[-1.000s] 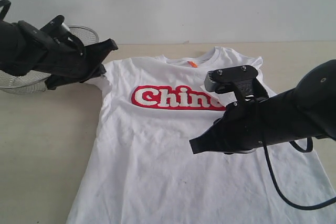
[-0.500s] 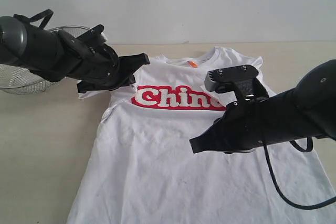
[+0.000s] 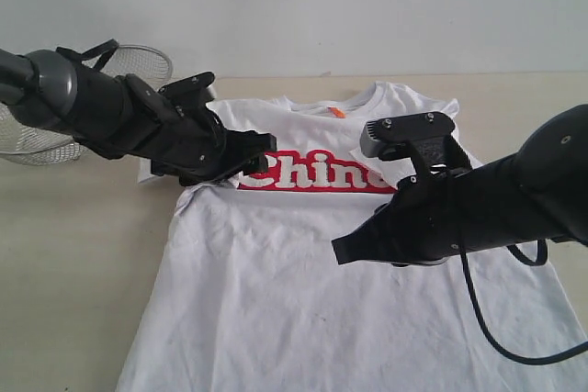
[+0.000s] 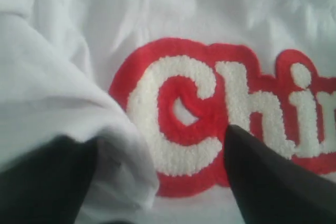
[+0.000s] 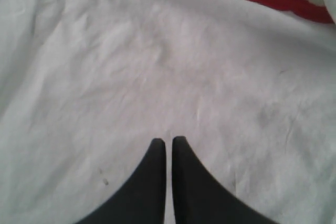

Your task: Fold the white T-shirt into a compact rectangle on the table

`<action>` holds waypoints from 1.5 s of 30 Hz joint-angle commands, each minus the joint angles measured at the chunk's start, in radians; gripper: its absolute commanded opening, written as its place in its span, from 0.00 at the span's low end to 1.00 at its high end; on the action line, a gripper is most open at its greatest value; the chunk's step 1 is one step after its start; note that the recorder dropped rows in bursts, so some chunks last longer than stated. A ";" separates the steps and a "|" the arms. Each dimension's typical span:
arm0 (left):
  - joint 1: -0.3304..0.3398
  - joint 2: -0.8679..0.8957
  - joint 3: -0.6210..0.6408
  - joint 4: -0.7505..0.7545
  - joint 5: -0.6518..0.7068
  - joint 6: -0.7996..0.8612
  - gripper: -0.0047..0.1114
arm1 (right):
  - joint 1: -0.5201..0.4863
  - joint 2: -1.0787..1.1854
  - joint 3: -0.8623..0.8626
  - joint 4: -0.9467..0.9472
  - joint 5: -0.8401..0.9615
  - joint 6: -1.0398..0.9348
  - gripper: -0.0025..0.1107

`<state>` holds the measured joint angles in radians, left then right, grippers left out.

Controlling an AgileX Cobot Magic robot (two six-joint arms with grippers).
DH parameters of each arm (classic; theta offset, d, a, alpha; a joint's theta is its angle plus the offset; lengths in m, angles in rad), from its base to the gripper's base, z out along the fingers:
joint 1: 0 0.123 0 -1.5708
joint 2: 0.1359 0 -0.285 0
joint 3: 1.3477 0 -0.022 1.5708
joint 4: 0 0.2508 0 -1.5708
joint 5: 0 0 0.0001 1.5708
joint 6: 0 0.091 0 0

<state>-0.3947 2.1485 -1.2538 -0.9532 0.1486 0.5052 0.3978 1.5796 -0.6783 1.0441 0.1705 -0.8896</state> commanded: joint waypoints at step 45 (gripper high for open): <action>-0.009 -0.098 -0.007 0.274 0.222 -0.182 0.43 | 0.001 -0.009 0.004 0.000 0.004 0.016 0.02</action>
<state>-0.3973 2.0809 -1.2581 -0.7710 0.3507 0.4101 0.3978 1.5796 -0.6768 1.0478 0.1760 -0.8756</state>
